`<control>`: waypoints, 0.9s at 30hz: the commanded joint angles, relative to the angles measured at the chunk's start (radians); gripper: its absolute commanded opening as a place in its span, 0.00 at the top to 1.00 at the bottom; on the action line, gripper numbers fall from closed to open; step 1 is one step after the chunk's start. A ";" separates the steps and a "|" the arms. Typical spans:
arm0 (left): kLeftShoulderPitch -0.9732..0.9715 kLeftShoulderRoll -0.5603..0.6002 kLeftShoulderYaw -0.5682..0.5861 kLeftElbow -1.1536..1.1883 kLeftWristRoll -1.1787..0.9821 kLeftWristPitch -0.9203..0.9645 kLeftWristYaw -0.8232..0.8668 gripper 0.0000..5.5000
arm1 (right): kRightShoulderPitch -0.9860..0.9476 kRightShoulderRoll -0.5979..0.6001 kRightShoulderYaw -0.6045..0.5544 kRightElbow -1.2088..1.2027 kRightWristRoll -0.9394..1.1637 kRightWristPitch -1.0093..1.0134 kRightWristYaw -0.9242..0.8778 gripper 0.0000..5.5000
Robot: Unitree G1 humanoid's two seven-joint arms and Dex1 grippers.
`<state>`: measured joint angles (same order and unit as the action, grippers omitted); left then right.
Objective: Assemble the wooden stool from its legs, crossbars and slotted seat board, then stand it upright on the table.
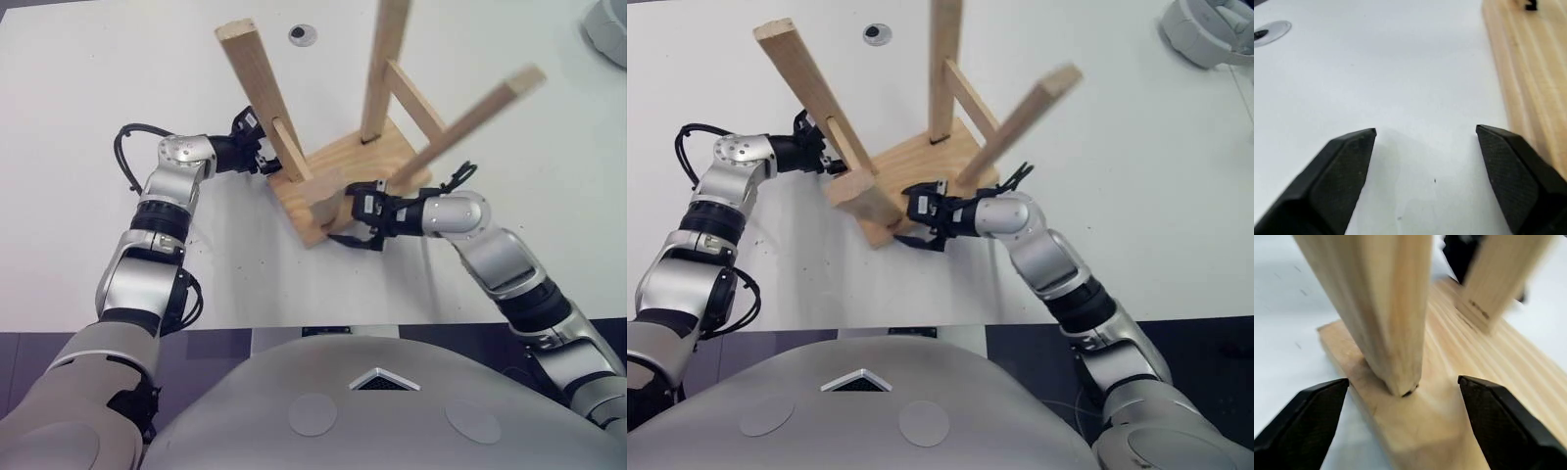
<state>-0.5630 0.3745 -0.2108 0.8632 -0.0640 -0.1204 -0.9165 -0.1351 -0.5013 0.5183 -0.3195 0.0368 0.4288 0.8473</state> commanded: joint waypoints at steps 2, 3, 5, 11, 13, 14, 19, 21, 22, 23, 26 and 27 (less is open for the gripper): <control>-0.009 0.172 0.124 0.168 0.053 -0.224 0.228 0.31 | 0.161 -0.215 -0.274 -0.190 0.115 0.054 0.068 0.24; 0.027 0.209 0.157 0.161 0.043 -0.252 0.249 0.31 | 0.206 -0.260 -0.332 -0.222 0.136 0.052 0.083 0.24; 0.168 0.252 0.224 0.021 0.005 -0.267 0.278 0.31 | 0.309 -0.316 -0.458 -0.321 0.221 0.080 0.124 0.24; 0.756 0.218 0.225 -0.835 -0.071 0.027 0.339 0.31 | 0.557 -0.405 -0.795 -0.460 0.577 0.234 0.288 0.24; 0.817 0.220 0.165 -1.016 -0.085 0.154 0.309 0.31 | 0.596 -0.443 -0.840 -0.351 0.514 0.181 0.327 0.24; 0.814 0.223 0.138 -1.061 -0.078 0.205 0.293 0.31 | 0.576 -0.447 -0.838 -0.261 0.462 0.140 0.310 0.24; 0.711 0.243 -0.020 -1.163 -0.050 0.445 0.183 0.31 | 0.328 -0.437 -0.676 0.249 0.165 -0.057 0.123 0.24; 0.677 0.262 -0.074 -1.142 0.000 0.487 0.157 0.31 | 0.202 -0.359 -0.620 0.392 0.117 -0.111 0.066 0.24; 0.667 0.267 -0.093 -1.137 0.013 0.510 0.147 0.31 | 0.143 -0.321 -0.577 0.466 0.071 -0.153 0.026 0.24; 0.659 0.275 -0.113 -1.134 0.027 0.522 0.135 0.31 | 0.100 -0.291 -0.532 0.530 0.027 -0.202 0.003 0.24; 0.614 0.259 -0.138 -1.097 0.043 0.527 0.133 0.31 | 0.006 -0.203 -0.419 0.707 -0.075 -0.331 -0.050 0.24; 0.588 0.235 -0.132 -1.072 0.037 0.523 0.149 0.31 | -0.003 -0.182 -0.392 0.733 -0.088 -0.361 -0.049 0.24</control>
<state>0.0552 0.6291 -0.3307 -0.2637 -0.0639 0.3858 -0.7806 -0.1423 -0.7269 0.0578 0.3387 0.0067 0.0952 0.7997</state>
